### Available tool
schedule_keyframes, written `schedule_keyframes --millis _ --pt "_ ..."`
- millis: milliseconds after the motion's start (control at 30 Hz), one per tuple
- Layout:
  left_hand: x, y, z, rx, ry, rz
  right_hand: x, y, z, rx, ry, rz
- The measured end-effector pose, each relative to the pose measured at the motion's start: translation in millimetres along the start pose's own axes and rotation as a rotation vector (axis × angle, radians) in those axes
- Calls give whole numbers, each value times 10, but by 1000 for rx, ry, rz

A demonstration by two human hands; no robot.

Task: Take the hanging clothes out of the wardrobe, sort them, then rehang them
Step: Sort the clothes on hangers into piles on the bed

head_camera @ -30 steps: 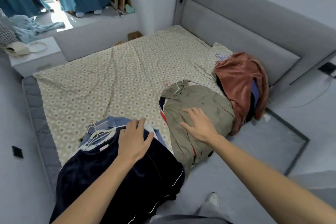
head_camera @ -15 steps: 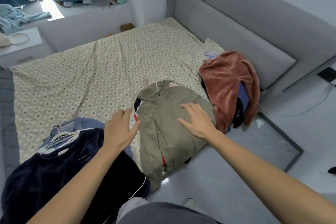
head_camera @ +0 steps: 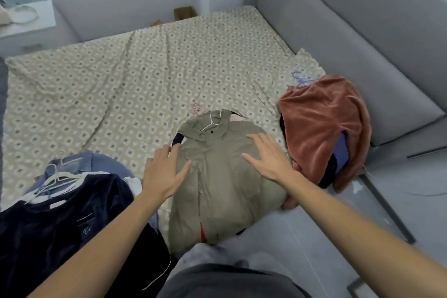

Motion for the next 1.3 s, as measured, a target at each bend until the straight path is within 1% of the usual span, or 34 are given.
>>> schedule_keyframes --millis 167,300,400,533,733,833,967,1067,1133,1300 --pt "-62 -501 -6 58 24 -61 87 -560 316 -10 3 -81" --pt "-285 -1032 -119 132 50 -97 -42 -1241 579 27 9 -165" --pt "-618 -1525 -214 181 70 -120 -330 -1922 879 47 7 -249" --pt "-1225 -2195 -362 272 127 -185 -837 -2796 1372 20 36 -375" --pt "-2127 -3018 -732 386 256 -251 -1591 -3832 1939 63 117 -470" --pt "-2406 -3218 -863 407 249 -280 -1859 -4089 2073 113 128 -498" --pt "-2556 -3342 -942 430 169 -275 -2018 -4262 2144 168 145 -477" --pt "-2598 -3383 -933 436 141 -275 -2112 -4326 2126 145 203 -550" --pt "-2629 -3393 -931 452 175 -279 -2126 -4349 2075 139 177 -561" --pt "-2652 -3367 -938 438 162 -305 -2010 -4260 2051 113 57 -591"
Point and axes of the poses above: each hand's wrist, its own y-axis away from the middle knuckle, its own x-axis out of the back of the hand, z = x × y, the point moved 5 cm from there along -y, towards the middle knuckle, and after that the axes turned 11 degrees about -z, right-handed, at the moved point
